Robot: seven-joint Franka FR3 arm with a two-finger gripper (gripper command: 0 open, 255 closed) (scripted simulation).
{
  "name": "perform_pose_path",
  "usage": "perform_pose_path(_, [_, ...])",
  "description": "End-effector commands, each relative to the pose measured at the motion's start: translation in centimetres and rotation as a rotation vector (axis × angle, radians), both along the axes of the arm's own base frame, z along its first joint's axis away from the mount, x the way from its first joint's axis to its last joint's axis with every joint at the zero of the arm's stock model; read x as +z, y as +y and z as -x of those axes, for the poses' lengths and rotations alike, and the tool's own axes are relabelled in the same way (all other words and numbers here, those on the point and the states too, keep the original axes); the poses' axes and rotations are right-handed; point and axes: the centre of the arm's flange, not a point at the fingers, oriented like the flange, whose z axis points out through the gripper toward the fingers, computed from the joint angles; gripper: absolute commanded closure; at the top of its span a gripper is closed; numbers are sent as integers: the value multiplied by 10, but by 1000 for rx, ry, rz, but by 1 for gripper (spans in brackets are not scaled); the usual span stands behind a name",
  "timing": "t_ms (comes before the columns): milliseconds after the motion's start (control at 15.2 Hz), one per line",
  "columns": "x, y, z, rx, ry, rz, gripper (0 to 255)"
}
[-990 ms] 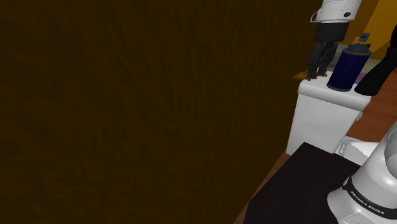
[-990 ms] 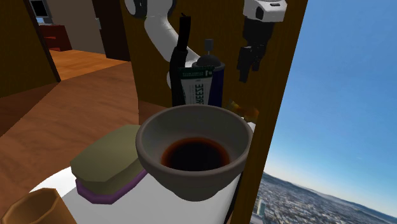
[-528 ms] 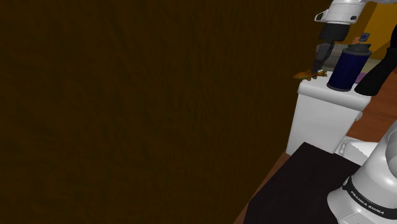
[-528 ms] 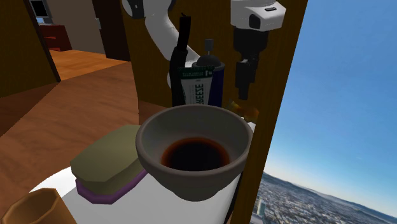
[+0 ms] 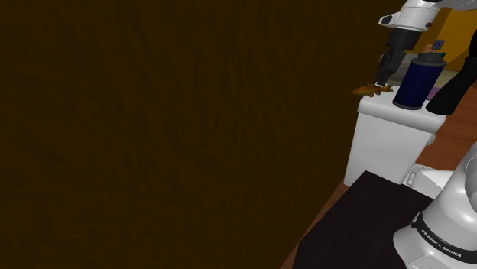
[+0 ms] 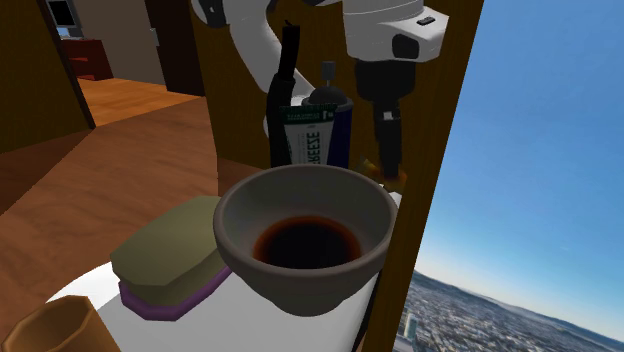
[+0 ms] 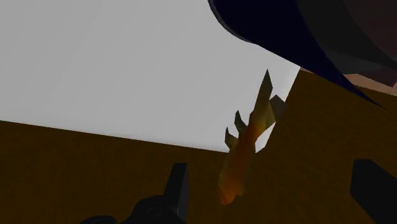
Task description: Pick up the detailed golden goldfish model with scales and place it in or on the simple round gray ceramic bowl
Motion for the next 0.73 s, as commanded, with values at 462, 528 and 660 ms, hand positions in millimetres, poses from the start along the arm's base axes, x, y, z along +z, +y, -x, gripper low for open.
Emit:
perform_pose_path(462, [-39,2,-13,-144,26,6,0])
perform_pose_path(528, [-39,2,-13,-144,26,6,0])
perform_pose_path(660, [-39,2,-13,-144,26,6,0])
